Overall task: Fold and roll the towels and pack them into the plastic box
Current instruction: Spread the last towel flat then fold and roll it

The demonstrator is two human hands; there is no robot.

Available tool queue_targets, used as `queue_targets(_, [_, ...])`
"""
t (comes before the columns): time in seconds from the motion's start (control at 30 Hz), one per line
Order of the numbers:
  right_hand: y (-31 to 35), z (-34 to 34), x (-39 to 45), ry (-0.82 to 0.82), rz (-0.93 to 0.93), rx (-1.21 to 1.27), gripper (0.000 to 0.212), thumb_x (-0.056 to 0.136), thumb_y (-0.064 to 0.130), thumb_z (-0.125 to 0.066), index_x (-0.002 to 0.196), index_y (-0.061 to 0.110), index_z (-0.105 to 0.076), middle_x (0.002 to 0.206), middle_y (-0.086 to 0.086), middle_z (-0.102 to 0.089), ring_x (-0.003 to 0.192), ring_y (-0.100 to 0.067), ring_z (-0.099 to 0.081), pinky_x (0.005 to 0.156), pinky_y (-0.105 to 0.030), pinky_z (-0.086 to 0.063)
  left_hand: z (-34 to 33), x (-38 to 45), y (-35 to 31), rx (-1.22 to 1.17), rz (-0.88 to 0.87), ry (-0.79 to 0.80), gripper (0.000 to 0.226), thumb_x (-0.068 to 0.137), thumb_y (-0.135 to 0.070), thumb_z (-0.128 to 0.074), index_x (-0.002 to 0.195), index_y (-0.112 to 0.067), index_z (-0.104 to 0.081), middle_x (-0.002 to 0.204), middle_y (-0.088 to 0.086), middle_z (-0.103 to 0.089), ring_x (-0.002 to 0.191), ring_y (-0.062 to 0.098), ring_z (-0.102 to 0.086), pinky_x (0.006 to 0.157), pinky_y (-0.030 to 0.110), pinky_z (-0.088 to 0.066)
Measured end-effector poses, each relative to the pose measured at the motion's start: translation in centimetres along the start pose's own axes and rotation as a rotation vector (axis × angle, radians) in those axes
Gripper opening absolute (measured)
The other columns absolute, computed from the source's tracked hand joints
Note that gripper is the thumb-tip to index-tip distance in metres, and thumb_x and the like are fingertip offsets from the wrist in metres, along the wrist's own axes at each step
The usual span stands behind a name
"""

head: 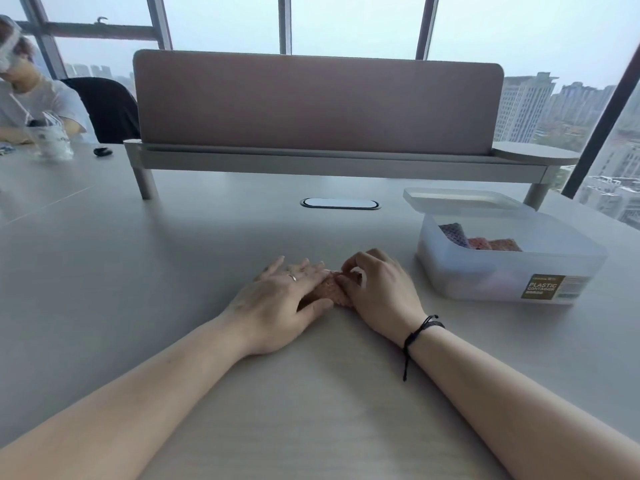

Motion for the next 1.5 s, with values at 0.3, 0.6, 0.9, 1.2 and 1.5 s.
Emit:
queue_targets(0.3, [1.3, -0.5, -1.6, 0.488, 0.212, -0.132, 0.069, 0.101, 0.054, -0.033, 0.158, 0.023, -0.009, 0.165, 0.008, -0.011, 0.152, -0.009, -0.008, 0.123, -0.030, -0.010, 0.0, 0.0, -0.2, -0.042, 0.028, 0.237, 0.086, 0.087, -0.076, -0.032, 0.157, -0.036, -0.005, 0.164, -0.019, -0.007, 0.151, 0.001, 0.002, 0.123, 0.026, -0.006])
queue_targets(0.6, [1.1, -1.2, -1.8, 0.536, 0.204, -0.276, 0.074, 0.100, 0.057, -0.024, 0.158, 0.017, 0.001, 0.166, 0.002, -0.002, 0.153, -0.012, -0.001, 0.124, -0.035, -0.007, 0.0, 0.5, -0.2, -0.077, 0.103, 0.321, 0.095, 0.077, -0.083, -0.023, 0.157, -0.035, -0.003, 0.165, -0.018, -0.006, 0.151, 0.001, 0.003, 0.124, 0.035, -0.003])
queue_targets(0.9, [1.5, -0.3, -2.0, 0.218, 0.247, -0.108, 0.030, 0.103, 0.040, -0.033, 0.119, 0.026, -0.054, 0.117, -0.001, -0.069, 0.112, -0.025, -0.060, 0.103, -0.032, -0.037, 0.3, -0.3, 1.0, -0.347, 0.096, -0.011, 0.054, 0.084, -0.049, -0.070, 0.135, -0.043, -0.053, 0.133, -0.026, -0.059, 0.125, -0.005, -0.052, 0.106, 0.029, -0.043])
queue_targets(1.2, [1.0, 2.5, -2.8, 0.067, -0.076, 0.609, 0.044, 0.070, 0.051, -0.076, 0.075, 0.010, -0.061, 0.063, -0.003, -0.060, 0.060, -0.009, -0.052, 0.059, -0.037, -0.046, 2.1, -1.5, -1.4, -0.877, 0.159, -0.174, 0.007, 0.090, -0.018, -0.070, 0.084, -0.019, -0.074, 0.059, -0.006, -0.062, 0.055, 0.012, -0.051, 0.056, 0.027, -0.040])
queue_targets(1.5, [-0.2, 7.6, -1.6, 0.089, -0.422, 1.319, 0.018, 0.082, 0.004, -0.075, 0.096, -0.005, -0.069, 0.090, -0.018, -0.074, 0.076, -0.024, -0.069, 0.072, -0.035, -0.060, 3.1, 1.7, -7.4, -1.458, 0.309, 0.047, 0.030, 0.080, -0.020, -0.072, 0.101, 0.001, -0.072, 0.097, 0.023, -0.073, 0.086, 0.032, -0.071, 0.071, 0.037, -0.059])
Point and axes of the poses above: each hand's wrist, its own x-axis towards the middle knuckle, its own z-axis out of the back of the hand, y = z × x, the point moved 3 cm from there along x, towards the middle knuckle
